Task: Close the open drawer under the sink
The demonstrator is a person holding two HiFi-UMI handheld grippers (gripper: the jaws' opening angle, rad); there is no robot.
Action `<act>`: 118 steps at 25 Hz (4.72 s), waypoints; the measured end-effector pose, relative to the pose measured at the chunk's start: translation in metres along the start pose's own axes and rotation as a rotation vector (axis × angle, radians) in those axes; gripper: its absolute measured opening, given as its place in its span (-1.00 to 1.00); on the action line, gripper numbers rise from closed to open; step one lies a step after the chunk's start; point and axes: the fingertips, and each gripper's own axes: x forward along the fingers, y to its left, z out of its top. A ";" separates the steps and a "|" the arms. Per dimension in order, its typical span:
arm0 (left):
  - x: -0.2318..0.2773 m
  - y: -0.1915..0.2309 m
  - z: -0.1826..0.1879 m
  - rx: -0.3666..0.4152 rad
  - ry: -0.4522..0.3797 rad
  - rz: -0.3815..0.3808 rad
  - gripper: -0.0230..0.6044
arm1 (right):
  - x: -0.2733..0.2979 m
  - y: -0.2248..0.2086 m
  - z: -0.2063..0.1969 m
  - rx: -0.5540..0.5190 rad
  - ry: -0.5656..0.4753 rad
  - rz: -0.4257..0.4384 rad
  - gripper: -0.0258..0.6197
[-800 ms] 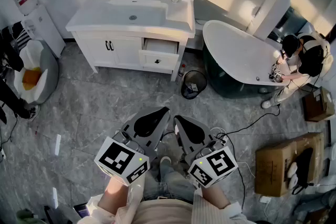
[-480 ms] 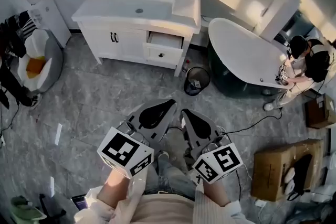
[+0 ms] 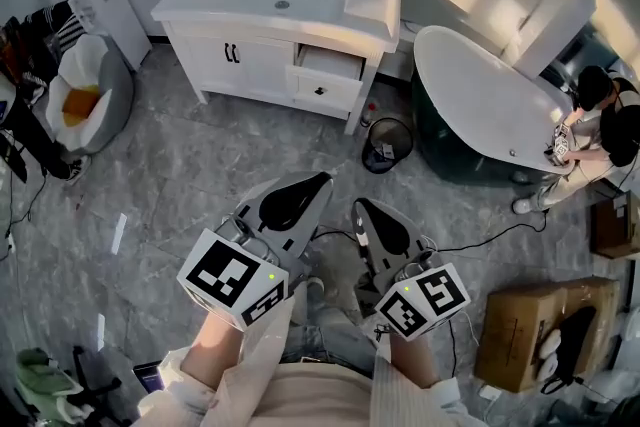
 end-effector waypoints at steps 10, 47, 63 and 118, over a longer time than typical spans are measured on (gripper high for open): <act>0.035 0.058 0.003 -0.021 -0.010 0.023 -0.88 | 0.062 -0.025 0.001 0.014 0.042 0.028 -0.89; 0.172 0.306 0.029 -0.043 0.061 -0.086 -0.88 | 0.302 -0.139 0.033 0.049 0.048 -0.167 -0.89; 0.306 0.376 0.065 -0.045 0.064 -0.065 -0.88 | 0.403 -0.247 0.092 0.050 0.094 -0.119 -0.89; 0.355 0.421 -0.122 -0.128 0.335 -0.148 -0.88 | 0.428 -0.343 -0.053 0.221 0.243 -0.343 -0.89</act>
